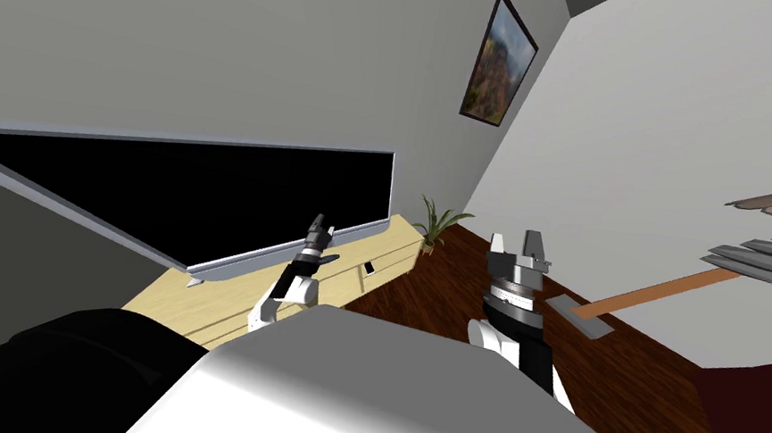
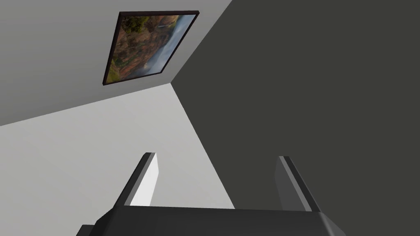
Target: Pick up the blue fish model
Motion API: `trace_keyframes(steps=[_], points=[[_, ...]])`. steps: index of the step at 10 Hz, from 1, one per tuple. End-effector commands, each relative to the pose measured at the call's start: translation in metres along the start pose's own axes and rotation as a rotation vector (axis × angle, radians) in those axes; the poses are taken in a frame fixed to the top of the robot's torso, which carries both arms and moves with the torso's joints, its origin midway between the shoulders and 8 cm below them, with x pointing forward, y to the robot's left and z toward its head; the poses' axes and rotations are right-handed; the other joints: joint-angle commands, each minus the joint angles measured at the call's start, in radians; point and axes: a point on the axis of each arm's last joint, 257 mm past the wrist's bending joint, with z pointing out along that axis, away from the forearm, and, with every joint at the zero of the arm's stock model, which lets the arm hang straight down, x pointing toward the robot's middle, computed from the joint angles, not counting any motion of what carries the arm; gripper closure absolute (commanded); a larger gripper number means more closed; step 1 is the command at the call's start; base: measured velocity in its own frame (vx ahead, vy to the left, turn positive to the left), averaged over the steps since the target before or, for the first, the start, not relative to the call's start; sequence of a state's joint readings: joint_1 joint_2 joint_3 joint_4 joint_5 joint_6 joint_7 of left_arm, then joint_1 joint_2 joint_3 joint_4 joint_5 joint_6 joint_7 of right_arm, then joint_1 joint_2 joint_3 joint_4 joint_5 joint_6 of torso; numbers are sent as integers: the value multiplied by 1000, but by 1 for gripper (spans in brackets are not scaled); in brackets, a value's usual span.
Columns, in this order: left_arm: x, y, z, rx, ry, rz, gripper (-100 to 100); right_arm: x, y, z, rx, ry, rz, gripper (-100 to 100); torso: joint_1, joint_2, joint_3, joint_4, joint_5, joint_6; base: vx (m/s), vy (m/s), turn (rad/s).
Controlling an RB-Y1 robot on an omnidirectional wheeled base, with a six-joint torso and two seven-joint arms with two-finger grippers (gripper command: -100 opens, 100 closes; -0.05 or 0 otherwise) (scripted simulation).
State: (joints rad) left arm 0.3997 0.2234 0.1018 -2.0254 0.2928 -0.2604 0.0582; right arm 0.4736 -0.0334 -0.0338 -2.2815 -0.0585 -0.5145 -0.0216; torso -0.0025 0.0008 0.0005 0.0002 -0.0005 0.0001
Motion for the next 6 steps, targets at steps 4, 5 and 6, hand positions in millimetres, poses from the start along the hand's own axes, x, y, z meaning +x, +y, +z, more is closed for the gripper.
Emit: trace_keyframes(steps=[4, 5, 6], points=[[-31, 57, 3, -158, -53, -29, -100, 0, 0, 0, 0, 0, 0, 0, 0, 0, 0, 0, 0, 0, -14, -33, -68], [-43, 75, 3, -209, -74, -41, -100, 0, 0, 0, 0, 0, 0, 0, 1, 0, 0, 0, 0, 0, -9, -25, -56], [-43, 77, 3, -214, -74, -41, -100, 0, 0, 0, 0, 0, 0, 0, 1, 0, 0, 0, 0, 0, -7, -20, -34]])
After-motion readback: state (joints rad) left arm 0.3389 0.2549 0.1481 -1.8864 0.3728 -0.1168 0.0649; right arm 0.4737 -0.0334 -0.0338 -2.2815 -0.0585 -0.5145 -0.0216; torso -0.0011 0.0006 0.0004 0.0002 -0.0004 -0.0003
